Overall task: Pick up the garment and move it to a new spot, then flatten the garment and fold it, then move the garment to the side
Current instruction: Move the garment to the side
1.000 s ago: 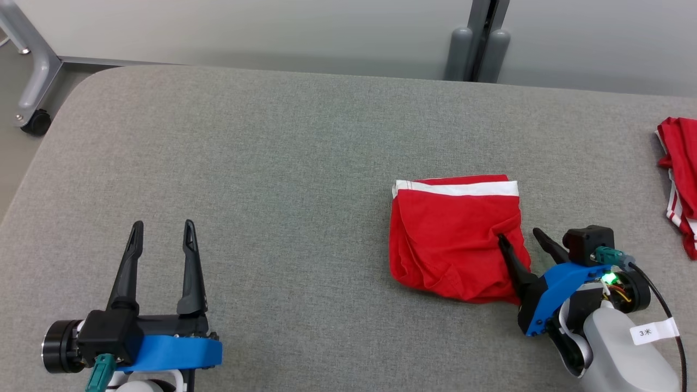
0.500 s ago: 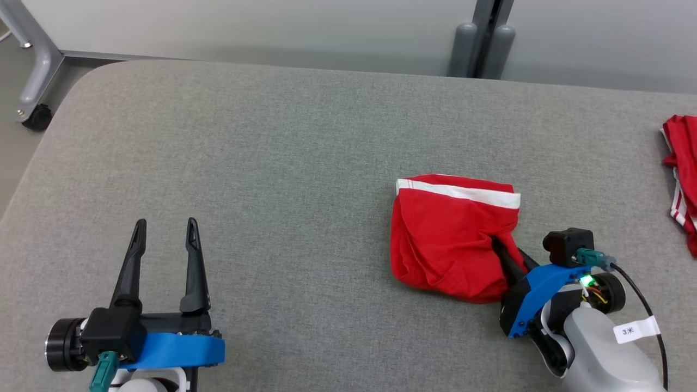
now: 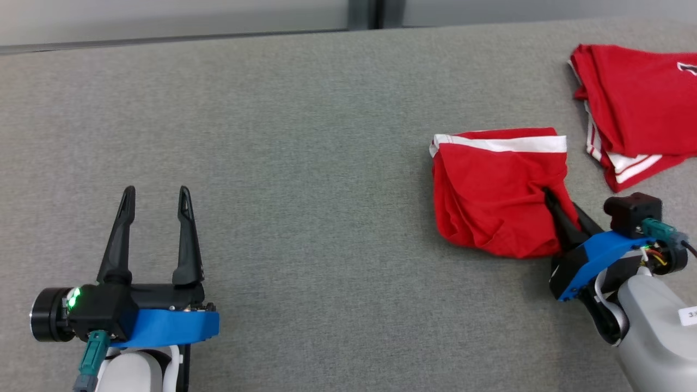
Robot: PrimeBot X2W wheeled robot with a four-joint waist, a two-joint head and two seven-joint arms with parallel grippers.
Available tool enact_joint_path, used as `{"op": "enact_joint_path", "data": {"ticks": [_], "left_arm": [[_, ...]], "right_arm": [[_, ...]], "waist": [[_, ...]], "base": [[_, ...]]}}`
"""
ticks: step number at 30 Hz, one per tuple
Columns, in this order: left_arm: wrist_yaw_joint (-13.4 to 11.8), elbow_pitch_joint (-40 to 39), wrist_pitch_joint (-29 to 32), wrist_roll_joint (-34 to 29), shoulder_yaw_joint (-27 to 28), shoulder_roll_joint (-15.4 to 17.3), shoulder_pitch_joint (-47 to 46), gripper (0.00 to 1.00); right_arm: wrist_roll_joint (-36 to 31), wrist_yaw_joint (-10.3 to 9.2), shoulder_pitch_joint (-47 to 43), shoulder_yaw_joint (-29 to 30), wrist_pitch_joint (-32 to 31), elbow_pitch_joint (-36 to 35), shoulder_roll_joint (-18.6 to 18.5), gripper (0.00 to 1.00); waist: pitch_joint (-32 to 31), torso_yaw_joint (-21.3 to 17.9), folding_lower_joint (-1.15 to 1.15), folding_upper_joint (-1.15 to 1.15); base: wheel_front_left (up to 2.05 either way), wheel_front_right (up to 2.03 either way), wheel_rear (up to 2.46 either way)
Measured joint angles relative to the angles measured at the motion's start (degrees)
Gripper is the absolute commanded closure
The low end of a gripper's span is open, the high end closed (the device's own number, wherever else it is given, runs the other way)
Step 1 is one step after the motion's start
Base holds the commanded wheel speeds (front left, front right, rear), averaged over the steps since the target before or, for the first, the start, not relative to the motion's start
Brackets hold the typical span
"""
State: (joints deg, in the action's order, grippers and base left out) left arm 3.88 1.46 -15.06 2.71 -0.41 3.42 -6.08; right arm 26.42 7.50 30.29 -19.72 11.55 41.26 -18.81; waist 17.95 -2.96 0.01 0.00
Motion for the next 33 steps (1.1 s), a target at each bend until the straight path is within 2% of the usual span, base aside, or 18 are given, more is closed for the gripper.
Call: {"op": "enact_joint_path", "data": {"ticks": [7,13,17,23,29,33], "left_arm": [[0.13,-0.80,0.00,-0.93,0.30,1.12,-3.92,0.00],[0.20,-1.31,0.00,-1.35,-0.09,1.34,-5.88,0.00],[0.20,-1.45,0.00,-1.60,-0.31,1.34,-6.60,0.00],[-0.05,-2.59,-0.01,-1.78,-0.44,1.33,-7.42,0.00],[-0.33,-3.78,0.00,-2.43,-0.74,1.81,-8.87,0.00],[-0.35,-4.49,0.00,-2.87,-1.13,2.32,-10.44,0.00]], "right_arm": [[0.23,0.00,0.09,2.26,0.64,-3.64,-3.58,1.00],[-0.77,0.00,4.42,2.78,0.04,-6.41,-5.47,1.00],[-1.49,0.00,9.97,3.10,-1.55,-7.35,-8.25,1.00],[-0.37,0.00,16.37,3.80,-5.47,-7.80,-14.15,1.00],[2.21,0.00,20.23,5.00,-8.64,-3.99,-21.84,1.00],[2.26,0.00,22.84,5.04,-9.04,-1.88,-24.91,1.00]], "waist": [[3.48,-3.64,0.00,0.00],[5.69,-3.40,0.00,0.00],[7.22,-2.52,0.00,0.00],[10.27,-1.72,0.00,0.00],[13.62,-2.23,0.00,0.00],[15.70,-3.01,0.00,0.00]], "base": [[0.00,0.00,0.00],[0.00,0.00,0.00],[0.00,0.00,0.00],[0.00,0.00,0.00],[0.00,0.00,0.00],[0.00,0.00,0.00]]}}
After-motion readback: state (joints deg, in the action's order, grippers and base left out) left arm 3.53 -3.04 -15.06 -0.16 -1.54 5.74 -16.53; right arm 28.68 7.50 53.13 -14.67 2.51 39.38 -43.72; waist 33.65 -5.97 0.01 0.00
